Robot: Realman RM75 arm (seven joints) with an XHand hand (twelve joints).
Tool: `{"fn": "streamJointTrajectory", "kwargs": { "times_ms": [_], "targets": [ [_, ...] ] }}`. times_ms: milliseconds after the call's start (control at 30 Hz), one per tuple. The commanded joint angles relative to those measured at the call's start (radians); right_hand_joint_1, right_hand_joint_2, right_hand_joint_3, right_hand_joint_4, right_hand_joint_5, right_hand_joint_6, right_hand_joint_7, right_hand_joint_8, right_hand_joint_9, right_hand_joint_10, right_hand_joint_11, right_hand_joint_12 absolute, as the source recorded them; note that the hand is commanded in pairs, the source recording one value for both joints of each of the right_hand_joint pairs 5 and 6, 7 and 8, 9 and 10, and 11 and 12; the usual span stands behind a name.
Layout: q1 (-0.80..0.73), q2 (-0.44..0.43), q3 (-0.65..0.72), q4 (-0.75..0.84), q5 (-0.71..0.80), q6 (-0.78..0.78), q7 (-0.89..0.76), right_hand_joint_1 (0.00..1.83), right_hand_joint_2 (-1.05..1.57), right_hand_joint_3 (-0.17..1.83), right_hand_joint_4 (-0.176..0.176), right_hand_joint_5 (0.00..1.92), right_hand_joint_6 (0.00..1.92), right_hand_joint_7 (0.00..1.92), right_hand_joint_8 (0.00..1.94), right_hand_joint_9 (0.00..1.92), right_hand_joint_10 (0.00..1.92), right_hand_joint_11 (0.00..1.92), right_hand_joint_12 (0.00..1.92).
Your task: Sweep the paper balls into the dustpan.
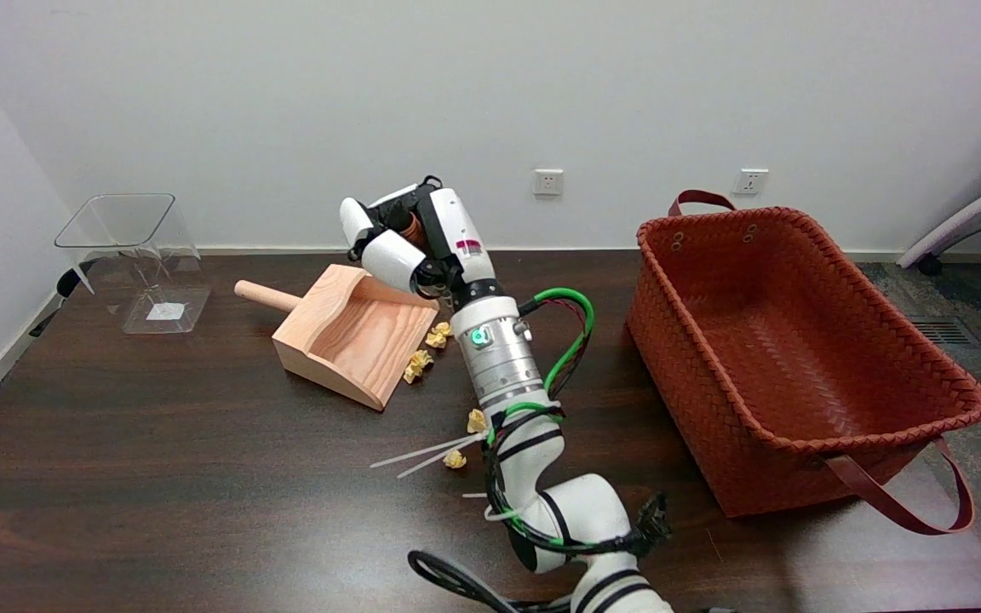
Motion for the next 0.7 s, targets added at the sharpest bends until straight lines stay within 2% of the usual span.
{"fn": "streamJointTrajectory", "kwargs": {
  "times_ms": [33,233,400,700],
  "targets": [
    [0.156,0.029,0.09,-0.264,-0.003,-0.006,0.062,1.06,1.57,1.02,0.0,1.92,1.92,1.92,1.92,1.92,1.92,1.92,1.92],
    [0.208,0.035,0.119,-0.362,-0.003,-0.015,0.055,1.05,1.57,1.05,0.0,1.92,1.92,1.92,1.92,1.92,1.92,1.92,1.92],
    [0.293,0.034,0.161,-0.507,-0.003,-0.063,0.055,1.04,1.57,1.07,0.0,1.92,1.92,1.92,1.92,1.92,1.92,1.92,1.92],
    [0.43,-0.026,0.299,-0.661,-0.003,-0.101,0.027,1.05,1.57,1.05,0.0,1.92,1.92,1.92,1.92,1.92,1.92,1.92,1.92]
  ]
}}
